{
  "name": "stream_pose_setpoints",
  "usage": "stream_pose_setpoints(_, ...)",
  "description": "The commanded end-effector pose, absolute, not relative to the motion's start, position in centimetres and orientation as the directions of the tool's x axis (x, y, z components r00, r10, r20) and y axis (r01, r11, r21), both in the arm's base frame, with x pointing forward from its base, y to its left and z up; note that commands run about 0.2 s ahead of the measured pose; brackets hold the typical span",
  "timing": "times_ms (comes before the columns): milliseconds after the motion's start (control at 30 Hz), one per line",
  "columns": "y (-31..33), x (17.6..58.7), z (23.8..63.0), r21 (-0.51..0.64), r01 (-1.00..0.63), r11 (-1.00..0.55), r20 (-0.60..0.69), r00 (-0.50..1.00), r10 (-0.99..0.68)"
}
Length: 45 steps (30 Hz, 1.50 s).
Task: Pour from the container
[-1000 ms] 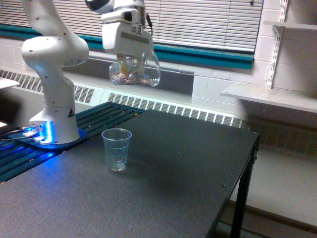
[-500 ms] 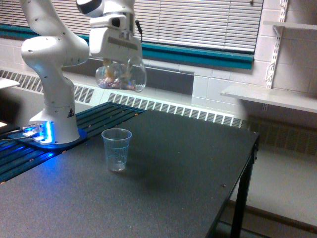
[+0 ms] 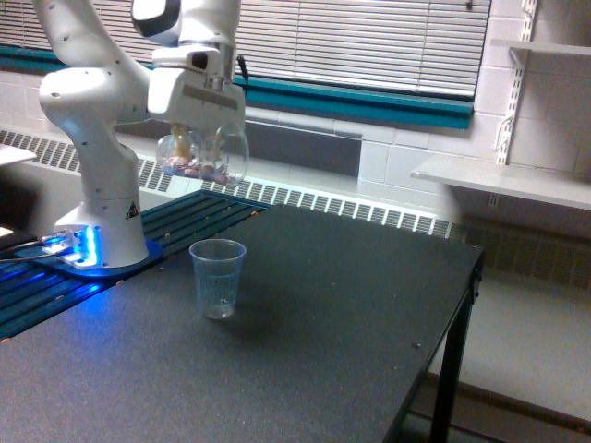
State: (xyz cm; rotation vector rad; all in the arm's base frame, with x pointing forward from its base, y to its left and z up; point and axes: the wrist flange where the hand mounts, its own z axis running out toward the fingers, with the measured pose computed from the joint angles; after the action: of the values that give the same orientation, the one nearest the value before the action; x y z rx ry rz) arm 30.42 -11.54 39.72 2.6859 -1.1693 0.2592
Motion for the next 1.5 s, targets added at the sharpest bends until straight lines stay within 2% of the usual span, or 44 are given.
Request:
stream_pose_setpoints(33, -11.2, 28.8, 38.3, 0.147, -0.746, -0.649, 0.217, 0.665, -0.715)
stream_pose_setpoints(600, -9.2, 26.1, 36.2, 0.215, -0.728, -0.651, 0.172, 0.685, -0.708)
stream_pose_setpoints(1500, -6.7, 25.9, 34.4, 0.346, -0.668, -0.659, 0.107, 0.726, -0.679)
